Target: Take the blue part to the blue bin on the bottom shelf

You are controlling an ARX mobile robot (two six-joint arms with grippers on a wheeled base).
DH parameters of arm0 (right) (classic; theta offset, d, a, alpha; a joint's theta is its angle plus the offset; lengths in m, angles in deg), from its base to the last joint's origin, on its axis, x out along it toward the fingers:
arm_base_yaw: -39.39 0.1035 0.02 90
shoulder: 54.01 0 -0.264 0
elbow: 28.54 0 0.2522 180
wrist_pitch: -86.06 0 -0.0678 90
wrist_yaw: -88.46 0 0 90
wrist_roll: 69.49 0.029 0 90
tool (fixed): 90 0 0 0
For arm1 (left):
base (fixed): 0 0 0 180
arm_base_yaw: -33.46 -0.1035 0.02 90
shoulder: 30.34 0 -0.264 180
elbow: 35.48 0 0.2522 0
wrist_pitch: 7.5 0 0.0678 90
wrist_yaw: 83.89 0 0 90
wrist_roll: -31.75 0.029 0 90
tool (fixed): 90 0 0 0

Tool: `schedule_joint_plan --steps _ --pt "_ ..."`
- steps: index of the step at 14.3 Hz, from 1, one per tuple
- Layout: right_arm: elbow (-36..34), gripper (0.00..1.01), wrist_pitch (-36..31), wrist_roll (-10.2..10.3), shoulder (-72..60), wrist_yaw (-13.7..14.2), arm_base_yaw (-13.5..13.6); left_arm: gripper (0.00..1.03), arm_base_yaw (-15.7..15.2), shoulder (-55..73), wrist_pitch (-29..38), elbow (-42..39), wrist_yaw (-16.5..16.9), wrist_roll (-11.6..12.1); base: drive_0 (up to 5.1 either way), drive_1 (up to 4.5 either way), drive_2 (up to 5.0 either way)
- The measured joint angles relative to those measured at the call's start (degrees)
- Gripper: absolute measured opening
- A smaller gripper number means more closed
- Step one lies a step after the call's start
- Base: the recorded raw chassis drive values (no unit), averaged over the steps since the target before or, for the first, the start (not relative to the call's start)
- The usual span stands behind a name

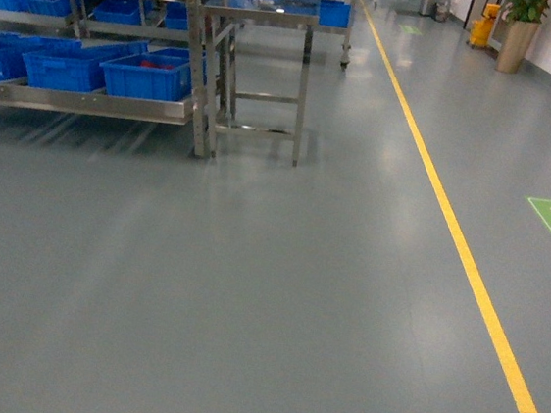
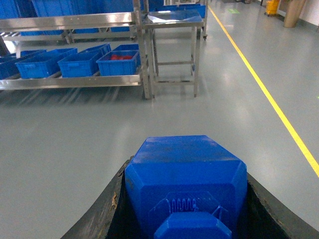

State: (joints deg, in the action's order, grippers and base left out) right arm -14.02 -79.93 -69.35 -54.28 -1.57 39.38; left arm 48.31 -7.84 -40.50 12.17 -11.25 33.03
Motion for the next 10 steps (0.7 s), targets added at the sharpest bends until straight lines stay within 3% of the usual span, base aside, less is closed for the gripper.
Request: schedule_joint_plan --steps 10 --pt "0.00 0.98 -0.02 0.00 0.00 0.02 0.00 0.44 0.00 0.02 -0.11 0.00 0.02 0.00 0.0 4.09 -4.1"
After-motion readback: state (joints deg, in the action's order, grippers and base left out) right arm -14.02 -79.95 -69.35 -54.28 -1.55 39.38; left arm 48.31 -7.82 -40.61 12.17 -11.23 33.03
